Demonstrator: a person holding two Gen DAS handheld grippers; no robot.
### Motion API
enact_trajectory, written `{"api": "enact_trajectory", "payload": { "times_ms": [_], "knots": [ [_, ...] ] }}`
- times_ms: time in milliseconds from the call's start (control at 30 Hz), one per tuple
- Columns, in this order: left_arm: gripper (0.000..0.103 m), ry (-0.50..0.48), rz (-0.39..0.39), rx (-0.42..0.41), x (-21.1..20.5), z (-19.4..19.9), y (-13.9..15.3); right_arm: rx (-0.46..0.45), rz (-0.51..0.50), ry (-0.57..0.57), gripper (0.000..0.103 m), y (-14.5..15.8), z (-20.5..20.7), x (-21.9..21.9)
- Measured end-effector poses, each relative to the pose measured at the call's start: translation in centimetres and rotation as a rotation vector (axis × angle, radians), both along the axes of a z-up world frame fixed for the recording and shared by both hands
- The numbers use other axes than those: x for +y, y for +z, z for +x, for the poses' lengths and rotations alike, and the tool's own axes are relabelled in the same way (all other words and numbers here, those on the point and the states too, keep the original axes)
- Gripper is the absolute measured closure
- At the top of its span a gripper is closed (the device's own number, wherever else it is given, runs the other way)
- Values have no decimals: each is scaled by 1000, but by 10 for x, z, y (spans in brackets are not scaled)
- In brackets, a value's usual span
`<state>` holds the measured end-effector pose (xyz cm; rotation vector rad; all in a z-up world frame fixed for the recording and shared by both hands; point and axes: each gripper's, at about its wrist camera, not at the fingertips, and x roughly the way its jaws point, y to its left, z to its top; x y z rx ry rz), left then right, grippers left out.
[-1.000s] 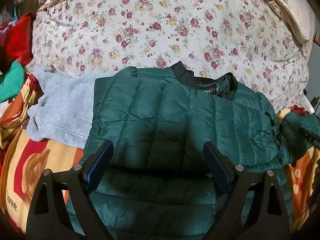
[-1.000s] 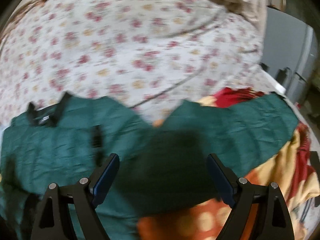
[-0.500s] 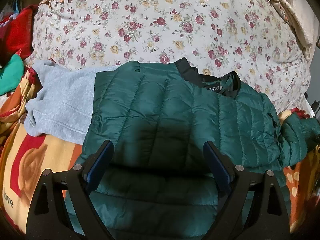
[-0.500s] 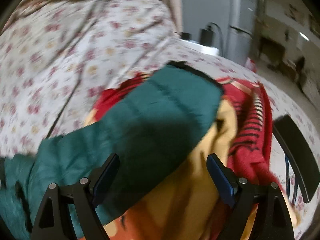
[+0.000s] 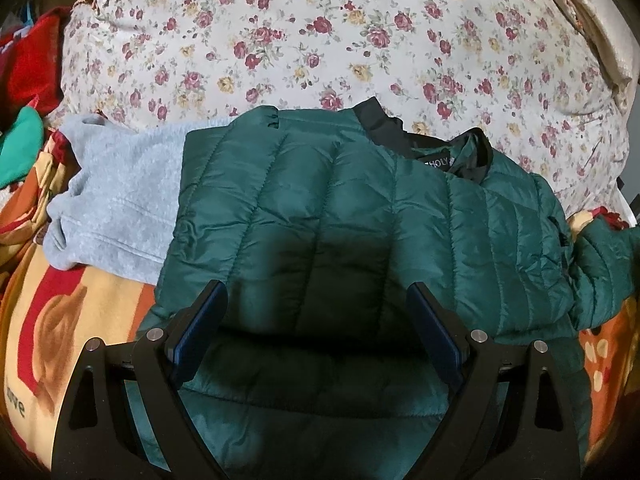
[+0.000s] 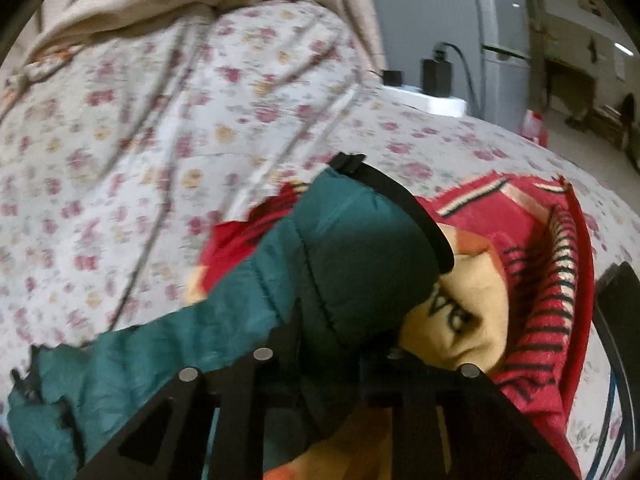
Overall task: Fold large clothes
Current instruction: 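Grasp the other sleeve cuff with the right gripper and lift it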
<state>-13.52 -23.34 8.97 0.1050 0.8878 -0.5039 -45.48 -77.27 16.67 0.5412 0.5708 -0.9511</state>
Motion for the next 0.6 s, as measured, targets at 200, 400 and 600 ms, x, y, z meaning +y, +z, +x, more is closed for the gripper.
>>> {"api": "enact_trajectory", "payload": {
  "times_ms": [200,400,600],
  "knots": [
    [12,-2,0,-8,4,-3,11,-124,22,217,88,37,16,54],
    [12,7,29,-38,12,-6,22,-120,-12,431,90,59,70,130],
    [12,26,35,-30,22,-3,24,-80,2,620,93,55,131,196]
  ]
}}
